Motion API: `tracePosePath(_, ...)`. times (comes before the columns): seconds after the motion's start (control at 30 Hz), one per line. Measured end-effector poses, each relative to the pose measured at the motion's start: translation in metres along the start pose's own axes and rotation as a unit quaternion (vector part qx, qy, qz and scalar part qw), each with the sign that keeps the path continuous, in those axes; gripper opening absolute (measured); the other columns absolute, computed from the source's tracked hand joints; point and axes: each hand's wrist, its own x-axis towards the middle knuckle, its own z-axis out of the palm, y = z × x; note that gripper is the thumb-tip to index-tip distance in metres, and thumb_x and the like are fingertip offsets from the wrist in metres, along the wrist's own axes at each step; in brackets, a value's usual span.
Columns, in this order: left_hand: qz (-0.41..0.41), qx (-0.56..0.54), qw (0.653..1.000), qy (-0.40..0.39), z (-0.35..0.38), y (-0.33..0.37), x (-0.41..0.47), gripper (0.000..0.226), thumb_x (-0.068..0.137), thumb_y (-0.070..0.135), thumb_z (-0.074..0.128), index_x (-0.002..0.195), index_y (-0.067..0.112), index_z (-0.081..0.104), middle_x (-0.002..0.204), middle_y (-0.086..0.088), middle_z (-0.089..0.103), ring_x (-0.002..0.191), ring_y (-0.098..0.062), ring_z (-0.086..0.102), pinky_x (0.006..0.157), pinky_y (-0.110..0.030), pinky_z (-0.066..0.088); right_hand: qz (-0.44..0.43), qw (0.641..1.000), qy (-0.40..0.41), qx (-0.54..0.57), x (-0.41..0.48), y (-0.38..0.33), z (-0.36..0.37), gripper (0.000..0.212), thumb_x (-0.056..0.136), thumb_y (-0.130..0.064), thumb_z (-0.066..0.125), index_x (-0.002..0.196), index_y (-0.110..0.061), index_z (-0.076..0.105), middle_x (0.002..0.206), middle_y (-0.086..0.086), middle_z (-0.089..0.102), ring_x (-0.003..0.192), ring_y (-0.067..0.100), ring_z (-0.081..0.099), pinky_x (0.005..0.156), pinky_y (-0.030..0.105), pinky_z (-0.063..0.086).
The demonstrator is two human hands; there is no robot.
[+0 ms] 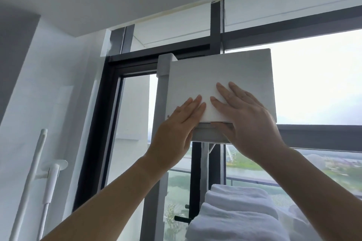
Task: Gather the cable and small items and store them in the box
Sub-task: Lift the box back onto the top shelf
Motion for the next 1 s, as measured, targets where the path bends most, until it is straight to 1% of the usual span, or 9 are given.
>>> tracePosePath(0.1, -0.007, -0.015, 1.0, -0.008, 0.009, 0.002, 0.0, 0.046, 0.095, 0.026, 0.037, 0.139, 0.012, 0.035, 0.148, -0.003, 0.03, 0.138, -0.022, 0.027, 0.112, -0.04, 0.025, 0.018, 0.999, -0.017, 0.02, -0.002, -0.001, 0.005, 0.044, 0.082, -0.026, 0.065, 0.121, -0.007, 0.057, 0.139, 0.016, 0.045, 0.13, 0.035, 0.038, 0.106, 0.043, 0.02)
tracePosePath(0.17, -0.018, -0.024, 0.999, -0.023, 0.015, 0.004, -0.001, 0.049, 0.097, 0.032, 0.031, 0.142, 0.015, 0.025, 0.151, 0.001, 0.02, 0.141, -0.018, 0.016, 0.115, -0.036, 0.012, 0.033, 0.999, -0.028, 0.03, -0.003, -0.003, 0.006, 0.041, 0.086, -0.026, 0.061, 0.122, -0.008, 0.057, 0.141, 0.015, 0.043, 0.132, 0.034, 0.035, 0.107, 0.042, 0.018)
tracePosePath(0.23, -0.023, -0.022, 0.999, -0.039, 0.021, 0.005, -0.004, 0.052, 0.097, 0.037, 0.028, 0.144, 0.018, 0.015, 0.153, 0.002, 0.011, 0.143, -0.017, 0.007, 0.116, -0.036, 0.006, 0.045, 0.998, -0.04, 0.036, -0.004, -0.004, 0.007, 0.04, 0.088, -0.027, 0.058, 0.124, -0.01, 0.056, 0.143, 0.013, 0.04, 0.134, 0.032, 0.032, 0.108, 0.04, 0.014)
tracePosePath(0.3, -0.021, -0.01, 0.999, -0.043, 0.025, 0.005, -0.006, 0.053, 0.098, 0.039, 0.024, 0.144, 0.018, 0.01, 0.154, -0.001, 0.009, 0.144, -0.019, 0.005, 0.116, -0.039, 0.007, 0.051, 0.997, -0.045, 0.038, -0.005, -0.005, 0.006, 0.04, 0.089, -0.028, 0.056, 0.125, -0.011, 0.055, 0.144, 0.012, 0.038, 0.135, 0.031, 0.03, 0.108, 0.04, 0.012)
tracePosePath(0.43, -0.029, -0.002, 0.999, -0.035, 0.027, 0.007, -0.005, 0.052, 0.096, 0.037, 0.019, 0.143, 0.016, 0.01, 0.154, -0.005, 0.012, 0.143, -0.023, 0.008, 0.116, -0.043, 0.01, 0.049, 0.996, -0.061, 0.031, -0.004, -0.006, 0.004, 0.041, 0.091, -0.029, 0.052, 0.127, -0.011, 0.052, 0.146, 0.013, 0.035, 0.136, 0.031, 0.028, 0.109, 0.039, 0.01)
tracePosePath(0.67, -0.051, 0.002, 0.998, -0.037, 0.032, 0.009, -0.005, 0.055, 0.095, 0.045, 0.014, 0.143, 0.019, 0.009, 0.154, -0.002, 0.01, 0.143, -0.019, 0.006, 0.116, -0.039, 0.007, 0.043, 0.996, -0.077, 0.019, -0.004, -0.006, 0.004, 0.044, 0.093, -0.032, 0.045, 0.131, -0.009, 0.048, 0.148, 0.014, 0.03, 0.138, 0.032, 0.024, 0.11, 0.038, 0.011)
tracePosePath(0.8, -0.053, 0.015, 0.998, -0.043, 0.034, 0.01, -0.005, 0.056, 0.094, 0.044, 0.015, 0.144, 0.019, 0.006, 0.154, -0.001, 0.007, 0.143, -0.017, 0.003, 0.116, -0.037, 0.004, 0.037, 0.996, -0.085, 0.012, -0.004, -0.005, 0.004, 0.047, 0.095, -0.036, 0.04, 0.135, -0.011, 0.042, 0.151, 0.012, 0.024, 0.14, 0.029, 0.018, 0.109, 0.034, 0.007)
tracePosePath(0.87, -0.056, 0.013, 0.997, -0.045, 0.033, 0.01, -0.005, 0.057, 0.094, 0.046, 0.014, 0.144, 0.02, 0.005, 0.155, -0.001, 0.006, 0.144, -0.015, 0.002, 0.116, -0.036, 0.003, 0.039, 0.996, -0.081, 0.024, -0.004, -0.004, 0.003, 0.046, 0.094, -0.037, 0.042, 0.133, -0.013, 0.045, 0.151, 0.01, 0.027, 0.14, 0.027, 0.019, 0.11, 0.035, 0.012)
tracePosePath(1.0, -0.074, -0.016, 0.997, -0.022, 0.031, 0.017, -0.003, 0.058, 0.095, 0.044, 0.017, 0.146, 0.018, 0.012, 0.155, 0.0, 0.015, 0.143, -0.014, 0.008, 0.117, -0.041, 0.008, 0.075, 0.992, -0.049, 0.087, -0.01, -0.003, -0.003, 0.039, 0.089, -0.034, 0.055, 0.124, -0.017, 0.055, 0.142, 0.004, 0.043, 0.134, 0.021, 0.033, 0.102, 0.042, 0.037)
